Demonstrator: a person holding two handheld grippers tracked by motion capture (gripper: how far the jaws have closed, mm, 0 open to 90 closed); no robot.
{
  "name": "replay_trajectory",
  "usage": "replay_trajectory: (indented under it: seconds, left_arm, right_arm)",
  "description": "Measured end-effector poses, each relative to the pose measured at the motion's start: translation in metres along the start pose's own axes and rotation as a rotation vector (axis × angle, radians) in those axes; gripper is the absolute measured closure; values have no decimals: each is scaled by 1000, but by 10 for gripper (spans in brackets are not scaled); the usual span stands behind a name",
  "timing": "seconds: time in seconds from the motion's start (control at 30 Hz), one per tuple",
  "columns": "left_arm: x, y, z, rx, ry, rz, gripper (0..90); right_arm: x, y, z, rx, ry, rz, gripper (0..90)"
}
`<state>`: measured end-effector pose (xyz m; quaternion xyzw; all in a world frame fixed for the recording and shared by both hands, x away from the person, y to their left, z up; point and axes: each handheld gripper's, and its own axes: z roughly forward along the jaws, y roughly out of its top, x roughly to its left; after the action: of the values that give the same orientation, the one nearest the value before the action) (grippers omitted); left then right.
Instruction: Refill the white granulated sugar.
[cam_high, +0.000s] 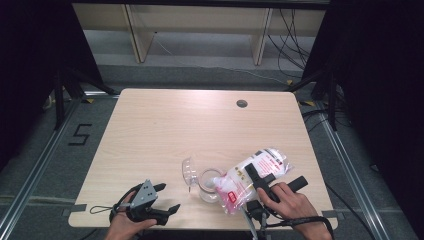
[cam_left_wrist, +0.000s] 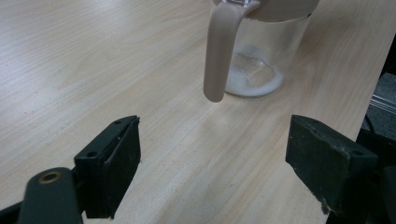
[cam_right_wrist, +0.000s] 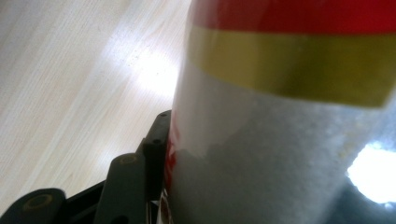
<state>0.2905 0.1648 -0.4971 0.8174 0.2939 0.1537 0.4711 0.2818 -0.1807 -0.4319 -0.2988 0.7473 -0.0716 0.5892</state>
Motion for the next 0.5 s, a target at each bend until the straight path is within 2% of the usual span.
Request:
replay_trajectory:
  seconds: [0.03,0.07,0.1,0.13,0.17,0.2,0.23,0.27,0.4,0.47,0.5]
  left_arm:
    - [0,0,0,0,0,-1,177]
    - [0,0,0,0,0,0,177]
    - [0,0,0,0,0,1,177]
    - [0,0,0,3,2,4,177]
    - [0,0,0,4,3,3,177]
    - [0,0,0,4,3,4,177]
    - [0,0,0,0,0,0,177]
    - [0,0,0,1,1,0,177]
    - [0,0,-1,4,2,4,177]
    - [-1,0,0,3,4,-21,177]
    - [-1,0,0,2,4,-18,177]
  right_arm:
    - [2,0,1,-6,-5,31,518]
    - [0,-1,0,2,-3,4,519]
    - [2,0,-1,16,7,35,519]
    - [3,-1,0,14,8,44,519]
    - [1,-2,1,3,2,6,519]
    - [0,-2,0,6,3,0,519]
    - [2,-2,1,1,-1,33,519]
    - [1,-3,0,6,0,11,519]
    - [0,-3,0,12,4,8,520]
    - [0,-3,0,13,4,11,520]
    - [1,-3,0,14,5,12,521]
